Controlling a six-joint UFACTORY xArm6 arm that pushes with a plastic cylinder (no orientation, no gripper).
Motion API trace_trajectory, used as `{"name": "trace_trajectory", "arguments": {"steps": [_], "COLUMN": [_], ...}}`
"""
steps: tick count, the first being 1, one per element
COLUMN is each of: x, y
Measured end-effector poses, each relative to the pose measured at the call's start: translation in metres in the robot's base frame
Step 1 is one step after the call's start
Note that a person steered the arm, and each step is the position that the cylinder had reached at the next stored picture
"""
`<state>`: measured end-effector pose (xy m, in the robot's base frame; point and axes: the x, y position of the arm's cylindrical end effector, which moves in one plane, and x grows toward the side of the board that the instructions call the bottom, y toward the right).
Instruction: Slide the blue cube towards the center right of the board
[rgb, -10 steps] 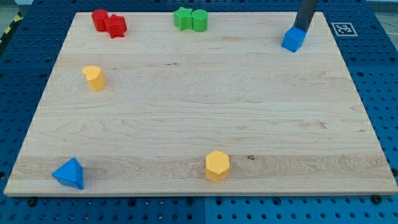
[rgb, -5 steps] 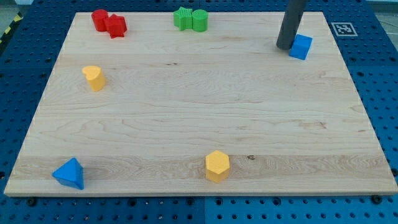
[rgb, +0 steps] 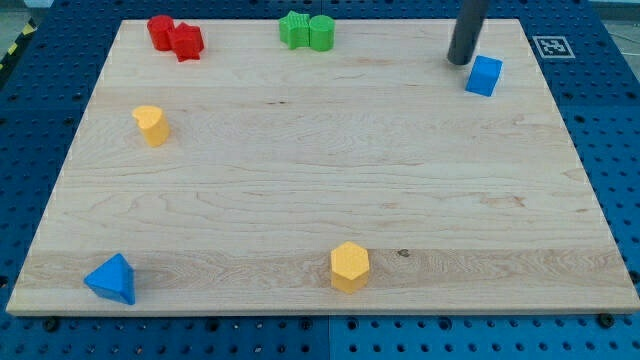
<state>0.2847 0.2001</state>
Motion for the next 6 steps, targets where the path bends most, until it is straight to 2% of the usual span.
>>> {"name": "trace_trajectory", "arguments": {"steps": [1, 3, 5, 6], "x": [0.002, 0.036, 0.035, 0.047], "y": [0.013, 0.009, -0.032, -0.012]}}
